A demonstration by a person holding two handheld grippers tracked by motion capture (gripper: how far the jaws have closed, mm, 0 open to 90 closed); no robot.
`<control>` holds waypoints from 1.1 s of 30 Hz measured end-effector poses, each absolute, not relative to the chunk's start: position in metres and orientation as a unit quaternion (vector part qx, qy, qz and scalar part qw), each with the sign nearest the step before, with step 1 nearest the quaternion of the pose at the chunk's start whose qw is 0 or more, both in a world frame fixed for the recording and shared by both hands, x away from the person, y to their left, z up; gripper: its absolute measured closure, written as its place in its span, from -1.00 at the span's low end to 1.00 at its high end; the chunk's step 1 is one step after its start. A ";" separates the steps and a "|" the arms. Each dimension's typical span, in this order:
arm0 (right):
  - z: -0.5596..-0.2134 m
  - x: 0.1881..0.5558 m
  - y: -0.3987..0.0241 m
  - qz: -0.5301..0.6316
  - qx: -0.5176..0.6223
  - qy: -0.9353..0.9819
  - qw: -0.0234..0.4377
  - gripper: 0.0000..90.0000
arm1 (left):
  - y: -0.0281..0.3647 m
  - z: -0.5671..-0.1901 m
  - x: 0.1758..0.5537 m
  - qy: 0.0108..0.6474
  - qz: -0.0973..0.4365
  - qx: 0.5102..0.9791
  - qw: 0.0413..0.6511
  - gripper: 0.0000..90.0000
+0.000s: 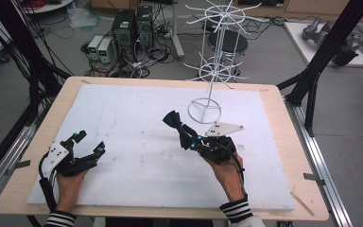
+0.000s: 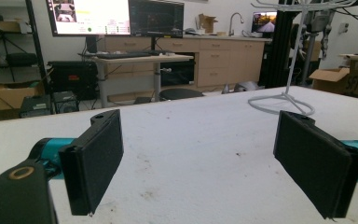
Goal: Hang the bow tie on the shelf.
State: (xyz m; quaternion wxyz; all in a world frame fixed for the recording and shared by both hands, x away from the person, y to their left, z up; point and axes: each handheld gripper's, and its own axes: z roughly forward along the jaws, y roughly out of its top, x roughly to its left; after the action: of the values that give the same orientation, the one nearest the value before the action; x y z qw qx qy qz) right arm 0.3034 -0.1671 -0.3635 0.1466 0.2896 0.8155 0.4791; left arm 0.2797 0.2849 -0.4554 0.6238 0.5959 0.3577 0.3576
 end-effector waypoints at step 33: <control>-0.306 0.303 -0.238 0.554 0.349 0.714 0.248 0.90 | 0.285 -0.455 0.280 0.358 0.357 0.596 0.624 -0.64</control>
State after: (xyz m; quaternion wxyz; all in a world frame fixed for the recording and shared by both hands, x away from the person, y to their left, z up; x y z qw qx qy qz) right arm 0.3032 -0.2378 -0.3060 0.2482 0.3493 0.7140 0.5537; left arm 0.2797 0.2851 -0.4554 0.6245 0.5956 0.3578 0.3568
